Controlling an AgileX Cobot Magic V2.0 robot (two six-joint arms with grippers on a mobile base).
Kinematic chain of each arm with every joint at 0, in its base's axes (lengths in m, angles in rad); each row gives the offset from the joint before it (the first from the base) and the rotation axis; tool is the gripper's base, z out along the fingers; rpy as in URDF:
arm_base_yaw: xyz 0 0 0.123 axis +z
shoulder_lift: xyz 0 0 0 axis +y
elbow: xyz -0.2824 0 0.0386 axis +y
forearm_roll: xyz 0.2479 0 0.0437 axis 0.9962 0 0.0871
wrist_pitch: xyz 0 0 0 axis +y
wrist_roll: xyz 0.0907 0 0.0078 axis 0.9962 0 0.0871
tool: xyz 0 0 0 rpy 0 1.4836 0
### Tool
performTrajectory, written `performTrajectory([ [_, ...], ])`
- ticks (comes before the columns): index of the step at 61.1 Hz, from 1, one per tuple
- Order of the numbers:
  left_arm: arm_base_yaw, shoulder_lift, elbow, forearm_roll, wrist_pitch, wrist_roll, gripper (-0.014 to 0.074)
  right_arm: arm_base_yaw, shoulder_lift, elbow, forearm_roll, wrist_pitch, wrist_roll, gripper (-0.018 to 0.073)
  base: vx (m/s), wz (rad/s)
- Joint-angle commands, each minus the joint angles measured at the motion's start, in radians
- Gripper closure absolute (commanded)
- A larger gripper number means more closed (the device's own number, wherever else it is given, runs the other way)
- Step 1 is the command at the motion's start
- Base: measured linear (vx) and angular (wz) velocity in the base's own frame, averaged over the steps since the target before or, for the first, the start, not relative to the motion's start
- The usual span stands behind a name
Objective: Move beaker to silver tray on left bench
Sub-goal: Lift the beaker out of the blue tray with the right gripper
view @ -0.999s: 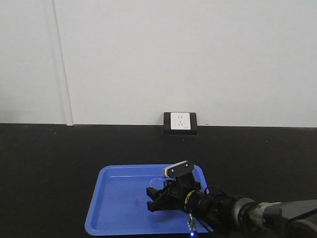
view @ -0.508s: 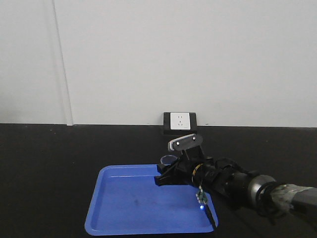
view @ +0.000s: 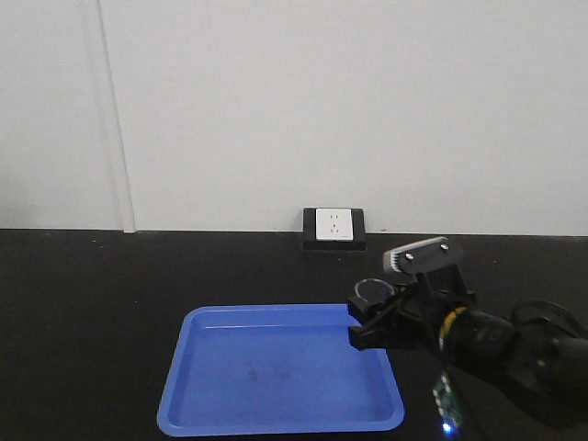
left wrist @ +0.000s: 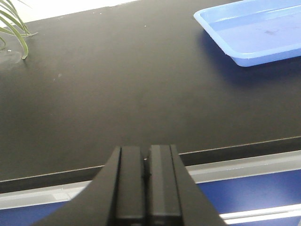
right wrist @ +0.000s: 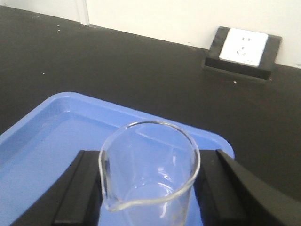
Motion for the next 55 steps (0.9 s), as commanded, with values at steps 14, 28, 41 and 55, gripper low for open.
performTrajectory([
  [14,-0.004,-0.008,0.02,-0.003,-0.083,-0.002,0.0595,-0.068,-0.347,0.353,0.138,-0.318,-0.201,0.0573,0.0,0.0],
  [28,-0.004,-0.008,0.02,-0.003,-0.083,-0.002,0.0595,-0.068,-0.506,0.461,0.182,-0.282,-0.261,0.0573,0.0,0.0],
  [41,-0.004,-0.008,0.02,-0.003,-0.083,-0.002,0.0595,-0.068,-0.675,0.598,0.188,-0.275,-0.262,0.0573,0.0,0.0],
  [55,-0.004,-0.008,0.02,-0.003,-0.083,-0.002,0.0595,-0.068,-0.802,0.683,0.188,-0.247,-0.262,0.0573,0.0,0.0],
])
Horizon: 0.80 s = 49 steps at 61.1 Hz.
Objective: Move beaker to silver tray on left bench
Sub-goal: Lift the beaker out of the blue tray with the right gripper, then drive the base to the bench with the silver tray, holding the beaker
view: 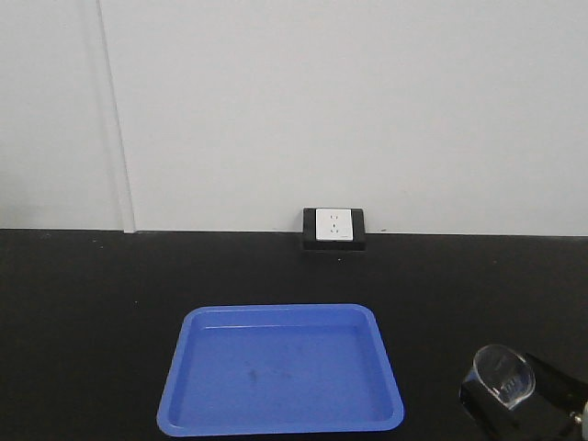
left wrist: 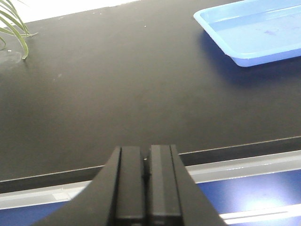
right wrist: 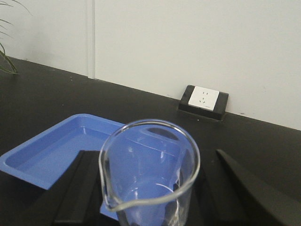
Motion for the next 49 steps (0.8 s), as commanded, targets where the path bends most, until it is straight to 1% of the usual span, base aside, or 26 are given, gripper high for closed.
performTrajectory([
  [1,-0.004,-0.008,0.02,-0.003,-0.083,-0.002,0.0595,-0.005,-0.047,-0.007,0.016,-0.054,-0.007,0.0573,0.0,0.0],
  [15,-0.004,-0.008,0.02,-0.003,-0.083,-0.002,0.0595,-0.005,-0.107,0.03,0.016,-0.034,-0.006,0.0573,0.0,0.0],
  [49,-0.004,-0.008,0.02,-0.003,-0.083,-0.002,0.0595,-0.005,-0.11,0.031,0.015,-0.025,-0.005,0.0573,0.0,0.0],
])
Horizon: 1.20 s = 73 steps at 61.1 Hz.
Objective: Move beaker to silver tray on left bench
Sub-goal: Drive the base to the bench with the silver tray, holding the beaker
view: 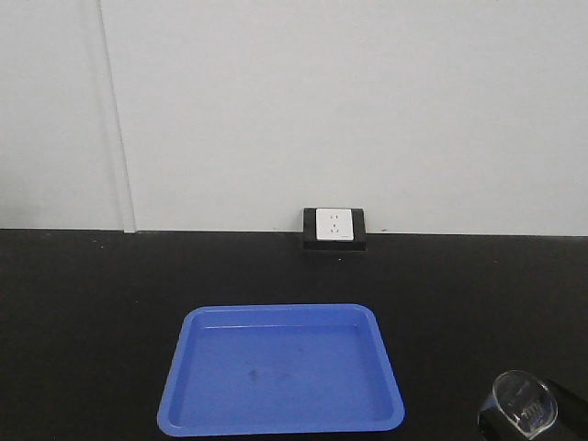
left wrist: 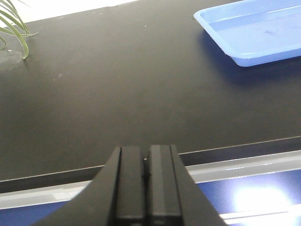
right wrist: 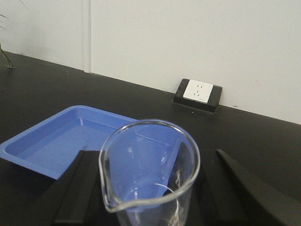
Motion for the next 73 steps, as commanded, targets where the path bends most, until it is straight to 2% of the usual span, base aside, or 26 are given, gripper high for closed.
performTrajectory([
  [1,-0.004,-0.008,0.02,-0.003,-0.083,-0.002,0.0595,-0.005,-0.01,-0.027,0.015,-0.079,-0.005,0.0573,0.0,0.0],
  [39,-0.004,-0.008,0.02,-0.003,-0.083,-0.002,0.0595,-0.005,-0.01,-0.027,0.015,-0.079,-0.005,0.0571,-0.02,-0.01],
  [73,-0.004,-0.008,0.02,-0.003,-0.083,-0.002,0.0595,-0.005,-0.01,-0.027,0.015,-0.078,-0.005,0.0571,-0.18,-0.05],
])
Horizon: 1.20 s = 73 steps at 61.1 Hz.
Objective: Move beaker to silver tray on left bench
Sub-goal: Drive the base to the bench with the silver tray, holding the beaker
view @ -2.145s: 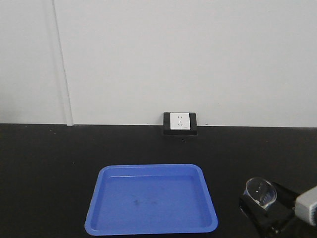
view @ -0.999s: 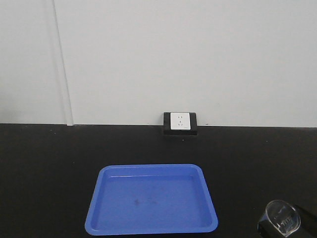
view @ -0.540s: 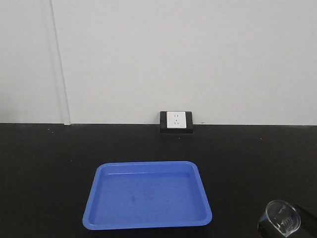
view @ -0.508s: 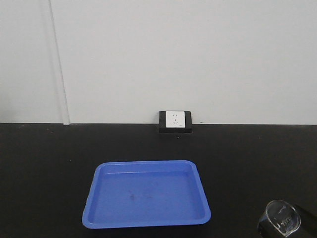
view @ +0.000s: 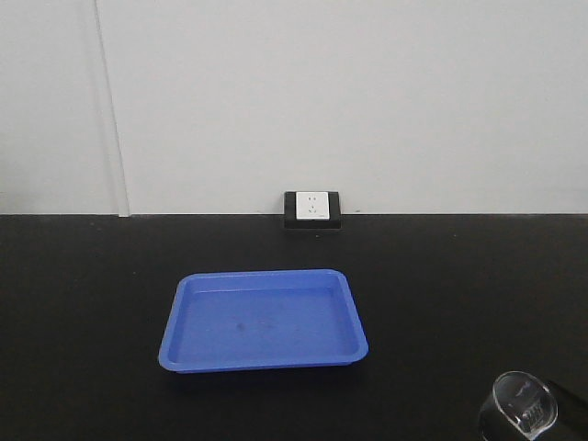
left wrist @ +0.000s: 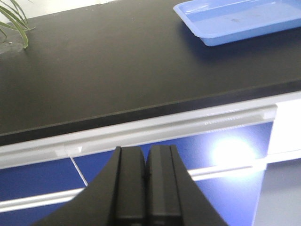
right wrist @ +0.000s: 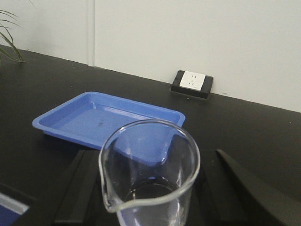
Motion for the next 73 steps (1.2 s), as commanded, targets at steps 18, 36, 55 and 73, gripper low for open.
performTrajectory([
  [18,-0.004,-0.008,0.02,-0.003,-0.083,-0.002,0.0595,-0.005,-0.01,-0.027,0.015,-0.082,-0.005,0.0571,-0.24,-0.05],
  [36,-0.004,-0.008,0.02,-0.003,-0.083,-0.002,0.0595,-0.005,-0.01,-0.027,0.015,-0.082,-0.005,0.0571,-0.28,0.08],
  [55,-0.004,-0.008,0.02,-0.003,-0.083,-0.002,0.0595,-0.005,-0.01,-0.027,0.015,-0.082,-0.005,0.0571,-0.3,0.32],
  [73,-0.004,-0.008,0.02,-0.003,-0.083,-0.002,0.0595,-0.001,-0.01,-0.027,0.015,-0.083,-0.005,0.0571,-0.31,0.49],
])
